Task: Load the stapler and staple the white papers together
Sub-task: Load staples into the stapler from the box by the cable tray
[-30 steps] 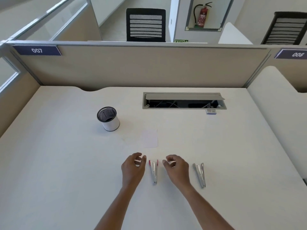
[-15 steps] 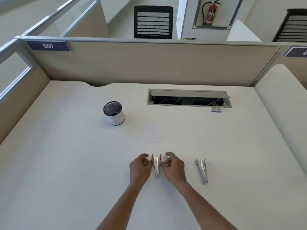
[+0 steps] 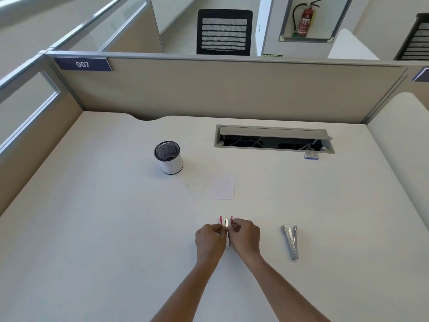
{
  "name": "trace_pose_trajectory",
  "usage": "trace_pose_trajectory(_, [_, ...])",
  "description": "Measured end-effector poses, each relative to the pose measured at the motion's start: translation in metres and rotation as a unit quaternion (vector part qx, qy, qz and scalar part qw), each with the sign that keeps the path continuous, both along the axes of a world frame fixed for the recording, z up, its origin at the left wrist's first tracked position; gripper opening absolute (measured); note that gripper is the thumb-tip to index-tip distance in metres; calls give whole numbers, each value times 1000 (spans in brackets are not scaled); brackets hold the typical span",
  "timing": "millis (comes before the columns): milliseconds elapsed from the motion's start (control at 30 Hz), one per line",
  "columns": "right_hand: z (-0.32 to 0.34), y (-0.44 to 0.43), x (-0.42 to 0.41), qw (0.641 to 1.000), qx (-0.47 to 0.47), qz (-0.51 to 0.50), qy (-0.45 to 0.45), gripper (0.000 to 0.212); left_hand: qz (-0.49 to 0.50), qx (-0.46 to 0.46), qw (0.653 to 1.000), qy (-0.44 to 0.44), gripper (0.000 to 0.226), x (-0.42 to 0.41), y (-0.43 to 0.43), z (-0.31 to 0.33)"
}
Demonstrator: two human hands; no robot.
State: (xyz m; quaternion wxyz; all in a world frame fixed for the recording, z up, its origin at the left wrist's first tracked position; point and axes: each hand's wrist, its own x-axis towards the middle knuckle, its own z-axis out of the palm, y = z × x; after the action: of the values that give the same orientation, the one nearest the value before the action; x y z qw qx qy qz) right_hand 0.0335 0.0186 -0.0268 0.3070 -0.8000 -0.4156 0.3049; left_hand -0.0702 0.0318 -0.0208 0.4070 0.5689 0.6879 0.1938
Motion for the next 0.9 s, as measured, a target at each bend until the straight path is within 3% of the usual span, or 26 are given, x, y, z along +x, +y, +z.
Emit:
trace_pose_trajectory(300, [17,-6,-6,997,4,-16,77,19,61,-35,990,-125,27,-7,-3,-1])
trace_pose_trajectory(467, [53,-9,0,980,80,-50,175,31,68,-9,974,-215,25,-10,0,38])
trace_pose_trajectory(533, [69,-9,4,964,113,-55,236,31,70,10,966,-249,15,-12,3,57])
trace_pose_trajectory(600, [85,-8,8,948,142,-55,279,27,60,27,957,-281,7,-14,7,76])
trace_pose_trajectory(900, [161,-15,17,921,220,3,323,27,-41,80,922,-376,18,-24,19,141])
